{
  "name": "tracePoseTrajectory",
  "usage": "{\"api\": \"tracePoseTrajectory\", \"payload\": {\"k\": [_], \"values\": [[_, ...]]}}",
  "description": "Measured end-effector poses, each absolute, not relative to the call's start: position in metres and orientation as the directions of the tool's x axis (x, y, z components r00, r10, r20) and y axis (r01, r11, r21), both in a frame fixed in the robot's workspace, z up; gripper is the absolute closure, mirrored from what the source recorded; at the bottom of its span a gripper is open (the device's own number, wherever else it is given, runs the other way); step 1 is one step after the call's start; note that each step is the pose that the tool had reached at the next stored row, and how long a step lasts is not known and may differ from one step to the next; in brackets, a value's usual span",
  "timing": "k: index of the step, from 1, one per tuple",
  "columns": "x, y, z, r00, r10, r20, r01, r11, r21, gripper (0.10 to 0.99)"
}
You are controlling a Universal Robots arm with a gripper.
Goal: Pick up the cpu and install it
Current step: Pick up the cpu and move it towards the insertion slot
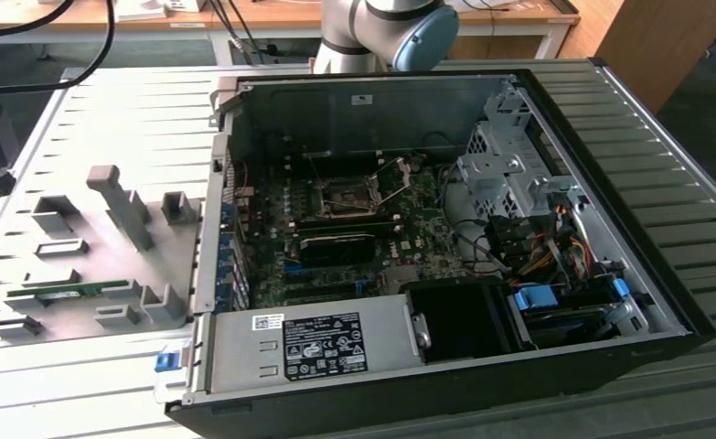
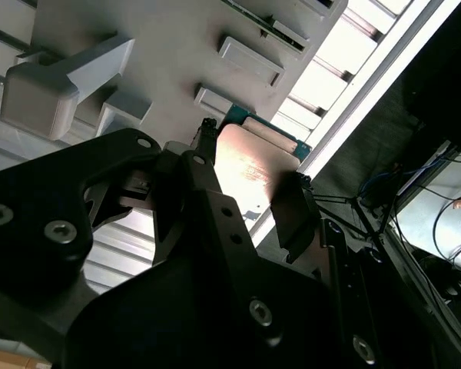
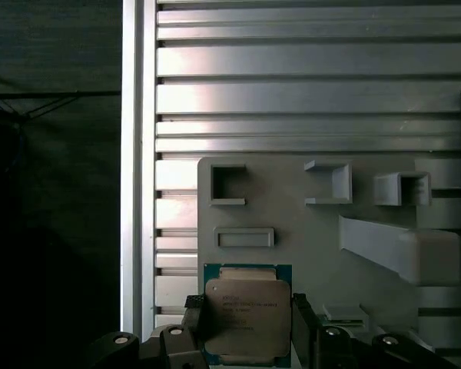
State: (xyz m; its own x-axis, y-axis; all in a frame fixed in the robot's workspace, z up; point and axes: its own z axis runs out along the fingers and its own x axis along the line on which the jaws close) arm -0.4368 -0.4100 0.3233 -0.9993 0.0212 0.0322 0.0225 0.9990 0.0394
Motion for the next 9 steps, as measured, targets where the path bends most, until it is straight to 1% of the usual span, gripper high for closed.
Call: {"api": "tracePoseTrajectory", "payload": {"k": [9], "values": [[-0.4368, -0.4100, 0.3266, -0.999, 0.021, 0.032, 0.022, 0.999, 0.039, 0.549]]}}
